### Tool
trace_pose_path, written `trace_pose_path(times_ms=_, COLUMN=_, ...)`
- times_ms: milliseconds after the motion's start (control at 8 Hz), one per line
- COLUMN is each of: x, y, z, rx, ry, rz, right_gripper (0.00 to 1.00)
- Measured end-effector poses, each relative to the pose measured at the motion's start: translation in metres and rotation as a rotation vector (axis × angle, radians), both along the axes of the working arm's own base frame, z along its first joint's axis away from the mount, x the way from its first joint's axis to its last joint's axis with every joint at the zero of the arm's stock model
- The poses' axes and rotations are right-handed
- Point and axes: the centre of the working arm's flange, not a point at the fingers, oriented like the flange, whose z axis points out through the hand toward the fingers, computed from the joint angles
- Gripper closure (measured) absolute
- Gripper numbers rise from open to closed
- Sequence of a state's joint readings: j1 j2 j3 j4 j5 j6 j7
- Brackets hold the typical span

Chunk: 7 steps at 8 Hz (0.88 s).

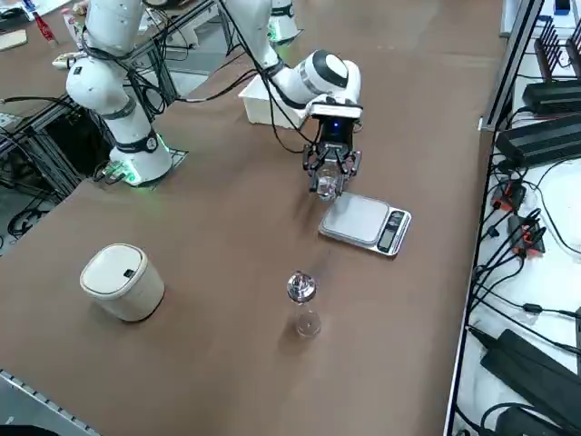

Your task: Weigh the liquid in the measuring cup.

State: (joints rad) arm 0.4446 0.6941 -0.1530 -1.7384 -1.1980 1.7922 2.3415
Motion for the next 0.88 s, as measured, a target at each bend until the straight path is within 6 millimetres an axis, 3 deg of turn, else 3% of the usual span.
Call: trace_pose_path(times_ms=875, x=0.052, y=0.02, z=-0.042, rx=0.066, ry=-0.054, rz=0.074, right_gripper=0.39)
